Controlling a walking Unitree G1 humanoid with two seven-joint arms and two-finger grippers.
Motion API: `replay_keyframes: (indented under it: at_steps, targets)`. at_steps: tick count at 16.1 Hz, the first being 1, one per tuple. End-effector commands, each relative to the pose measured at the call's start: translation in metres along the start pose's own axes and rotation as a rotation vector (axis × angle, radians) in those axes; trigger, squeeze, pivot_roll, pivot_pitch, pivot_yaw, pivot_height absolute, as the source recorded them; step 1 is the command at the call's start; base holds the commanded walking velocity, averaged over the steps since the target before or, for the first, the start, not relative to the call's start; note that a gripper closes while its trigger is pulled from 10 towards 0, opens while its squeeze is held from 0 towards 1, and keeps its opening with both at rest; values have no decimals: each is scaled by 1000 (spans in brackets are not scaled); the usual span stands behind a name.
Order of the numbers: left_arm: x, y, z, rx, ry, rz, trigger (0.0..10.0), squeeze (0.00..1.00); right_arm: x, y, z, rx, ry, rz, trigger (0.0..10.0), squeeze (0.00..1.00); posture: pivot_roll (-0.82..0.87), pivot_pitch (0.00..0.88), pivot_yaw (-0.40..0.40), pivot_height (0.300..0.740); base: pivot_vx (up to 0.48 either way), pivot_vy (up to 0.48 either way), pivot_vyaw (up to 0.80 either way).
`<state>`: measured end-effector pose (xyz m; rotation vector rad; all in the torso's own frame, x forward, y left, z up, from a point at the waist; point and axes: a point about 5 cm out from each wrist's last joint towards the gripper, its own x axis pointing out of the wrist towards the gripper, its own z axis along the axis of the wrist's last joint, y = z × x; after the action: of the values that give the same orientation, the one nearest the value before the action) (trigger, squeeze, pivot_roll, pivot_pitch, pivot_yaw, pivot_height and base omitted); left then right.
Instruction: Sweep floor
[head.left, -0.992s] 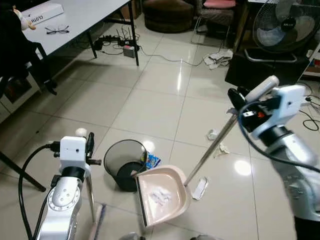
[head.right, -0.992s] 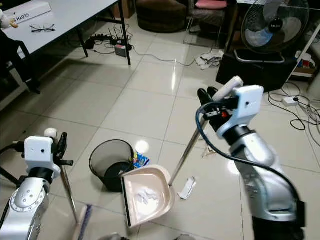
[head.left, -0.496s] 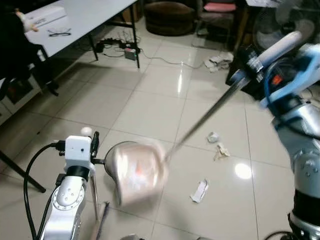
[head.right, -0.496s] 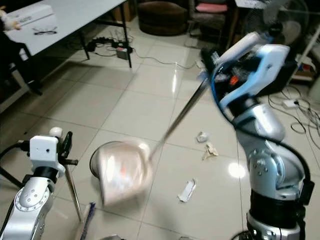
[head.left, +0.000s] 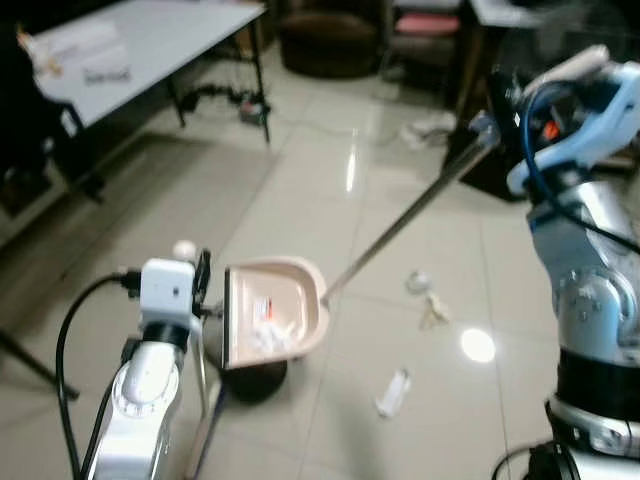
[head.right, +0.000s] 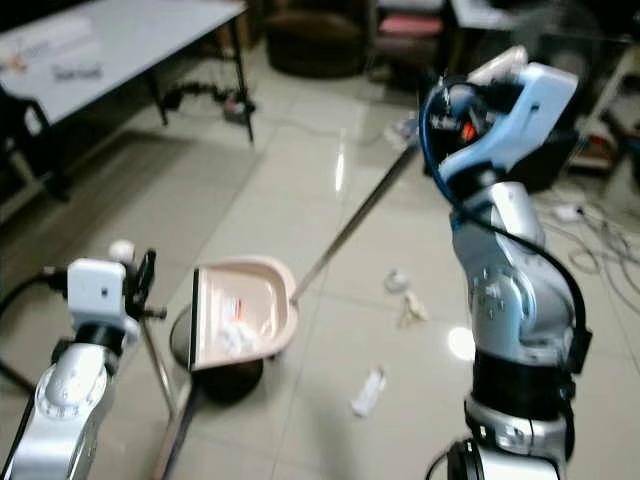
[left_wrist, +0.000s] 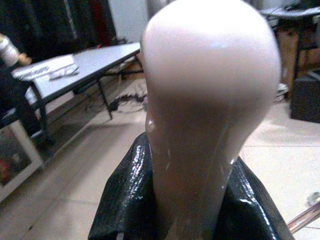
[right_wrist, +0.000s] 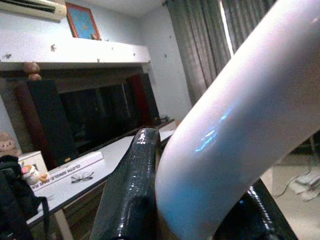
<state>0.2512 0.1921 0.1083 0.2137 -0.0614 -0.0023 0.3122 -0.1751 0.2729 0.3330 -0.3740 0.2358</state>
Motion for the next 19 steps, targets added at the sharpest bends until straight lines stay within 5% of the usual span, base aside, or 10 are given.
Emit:
replay_keyframes:
  at_steps: [1, 13, 19]
  targets:
    - [0, 4, 5, 22, -13, 14, 10000, 0, 5, 3, 14, 22, -87, 2, 10000, 0, -34, 0, 57, 740, 398, 0, 506]
    - [-2, 6, 5, 24, 5, 26, 10000, 0, 6, 8, 5, 17, -50, 41, 10000, 0, -26, 0, 53, 740, 393, 0, 293]
    - [-4, 0, 0, 24, 26, -7, 10000, 0, 3, -1, 4, -46, -47, -3, 10000, 0, -32, 0, 58, 740, 0, 0, 0]
